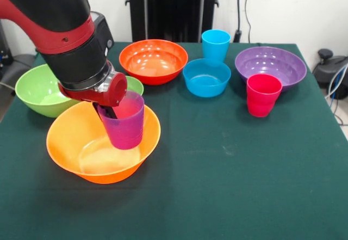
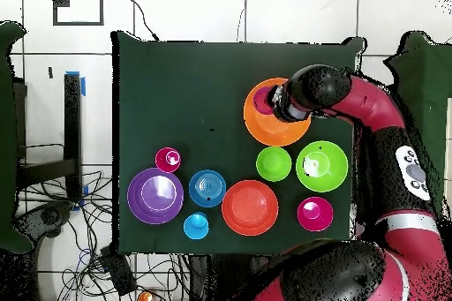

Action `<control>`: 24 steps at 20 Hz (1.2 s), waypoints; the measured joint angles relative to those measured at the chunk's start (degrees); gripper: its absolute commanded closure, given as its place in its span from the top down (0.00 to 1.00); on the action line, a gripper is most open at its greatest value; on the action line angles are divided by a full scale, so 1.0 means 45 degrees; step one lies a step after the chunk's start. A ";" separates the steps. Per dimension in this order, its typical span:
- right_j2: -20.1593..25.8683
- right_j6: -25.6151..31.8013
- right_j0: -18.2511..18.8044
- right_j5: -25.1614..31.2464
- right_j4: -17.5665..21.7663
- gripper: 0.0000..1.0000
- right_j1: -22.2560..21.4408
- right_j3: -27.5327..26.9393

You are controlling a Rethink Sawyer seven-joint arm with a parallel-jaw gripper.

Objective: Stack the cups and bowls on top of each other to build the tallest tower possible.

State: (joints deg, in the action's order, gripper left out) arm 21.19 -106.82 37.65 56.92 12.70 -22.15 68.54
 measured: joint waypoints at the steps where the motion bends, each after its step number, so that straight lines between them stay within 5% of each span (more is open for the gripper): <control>1: -0.0006 0.0000 0.0018 0.0000 0.0008 0.00 0.0012 0.0007; 24: -0.0200 0.0000 0.0898 -0.0367 0.0844 0.00 0.0265 0.0000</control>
State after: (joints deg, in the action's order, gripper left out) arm 20.29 -106.82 41.69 55.27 16.50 -20.96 68.54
